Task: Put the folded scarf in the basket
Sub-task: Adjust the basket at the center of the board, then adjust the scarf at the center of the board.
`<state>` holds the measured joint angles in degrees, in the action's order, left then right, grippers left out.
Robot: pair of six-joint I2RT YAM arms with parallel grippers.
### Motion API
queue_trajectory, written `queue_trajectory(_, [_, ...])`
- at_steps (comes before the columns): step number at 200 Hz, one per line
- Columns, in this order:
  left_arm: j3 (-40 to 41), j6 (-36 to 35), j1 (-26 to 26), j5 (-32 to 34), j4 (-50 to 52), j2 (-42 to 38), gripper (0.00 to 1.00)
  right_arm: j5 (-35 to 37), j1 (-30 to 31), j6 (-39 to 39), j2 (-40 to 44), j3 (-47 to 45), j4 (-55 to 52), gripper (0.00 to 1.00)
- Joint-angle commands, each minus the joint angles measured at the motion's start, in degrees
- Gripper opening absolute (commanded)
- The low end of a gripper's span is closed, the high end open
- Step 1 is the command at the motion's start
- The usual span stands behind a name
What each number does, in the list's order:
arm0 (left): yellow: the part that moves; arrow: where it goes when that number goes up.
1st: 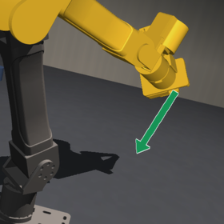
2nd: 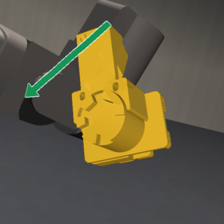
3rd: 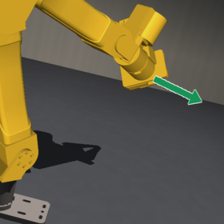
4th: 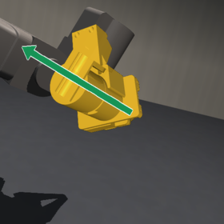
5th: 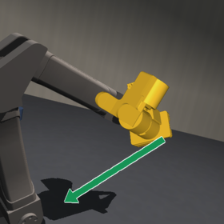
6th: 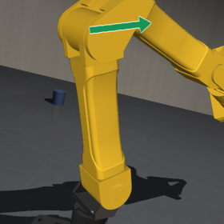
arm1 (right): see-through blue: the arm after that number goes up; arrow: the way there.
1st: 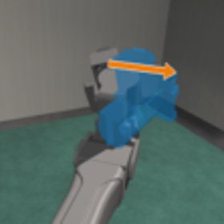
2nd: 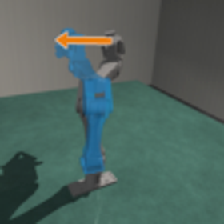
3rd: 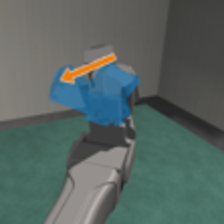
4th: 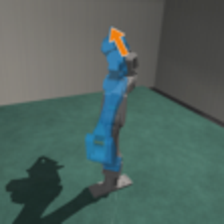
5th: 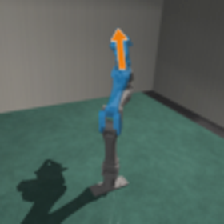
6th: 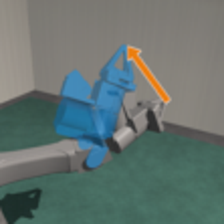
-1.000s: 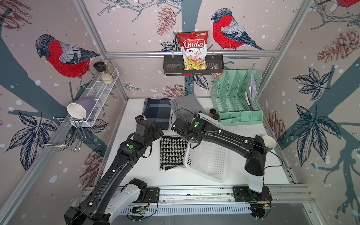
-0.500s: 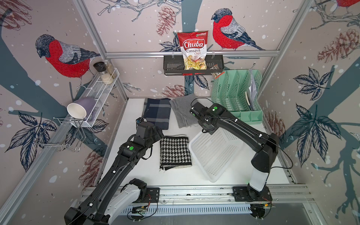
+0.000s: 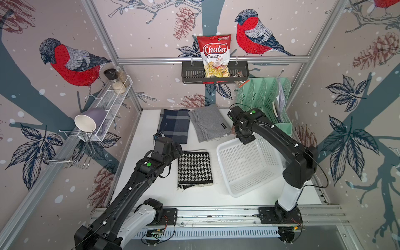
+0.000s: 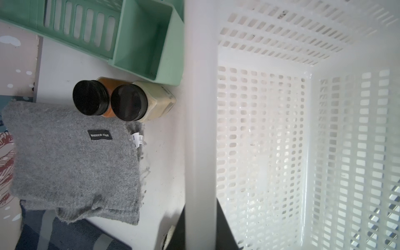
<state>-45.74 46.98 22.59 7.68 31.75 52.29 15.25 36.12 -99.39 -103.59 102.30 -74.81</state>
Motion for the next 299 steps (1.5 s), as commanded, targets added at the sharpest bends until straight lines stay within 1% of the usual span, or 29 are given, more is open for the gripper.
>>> queue_trajectory(1, [0.6,0.8,0.2,-0.5,-2.8,0.2,0.77,-7.6,-2.6,-5.3,0.9,-2.1,2.6,0.0])
queue_trajectory(19, [0.7,0.9,0.5,-0.4,-2.9,0.5,0.77,-9.4,-4.7,-6.1,0.4,-1.5,2.3,0.0])
queue_trajectory(38, [0.8,0.8,0.5,-0.2,-2.7,0.7,0.77,-8.6,-6.0,-7.3,0.4,-1.1,0.9,0.0])
queue_trajectory(70, [2.0,0.9,0.6,-0.6,-3.5,0.6,0.77,-8.5,-8.1,-7.5,1.9,-6.8,1.6,0.0])
queue_trajectory(101, [2.7,1.0,0.6,-0.7,-3.7,0.6,0.77,-9.8,-8.2,-7.6,2.0,-10.7,3.0,0.0])
queue_trajectory(138, [3.0,1.3,0.6,-0.7,-3.8,0.4,0.77,-9.6,-9.2,-7.9,0.6,-11.5,3.9,0.0])
queue_trajectory(175, [2.8,1.2,0.6,-0.8,-4.0,1.0,0.77,-9.2,-9.7,-8.1,-2.3,-8.5,3.4,0.0])
queue_trajectory(200, [2.6,0.7,0.6,-0.9,-4.1,1.8,0.78,-8.6,-9.9,-6.8,-2.4,-9.9,5.4,0.0])
queue_trajectory(213, [2.7,0.4,0.6,-0.8,-4.1,1.9,0.79,-8.6,-10.0,-6.3,-1.2,-12.0,7.8,0.15])
queue_trajectory(219, [2.8,0.3,0.6,-0.8,-4.2,1.9,0.79,-8.9,-10.0,-6.2,-0.7,-13.1,9.2,0.19])
queue_trajectory(233, [3.2,0.2,0.6,-0.8,-4.4,2.2,0.8,-8.8,-10.0,-6.3,0.2,-14.4,10.2,0.23])
queue_trajectory(254, [3.5,-0.1,0.6,-0.8,-4.5,2.7,0.8,-7.9,-10.0,-6.1,0.0,-13.2,9.2,0.28])
queue_trajectory(271, [3.5,-0.6,0.6,-0.7,-4.5,3.2,0.8,-8.0,-10.0,-5.9,0.3,-13.1,9.2,0.37])
queue_trajectory(299, [3.5,-1.8,0.5,0.6,-4.6,4.2,0.82,-8.3,-9.7,-5.3,1.6,-13.2,10.2,0.44])
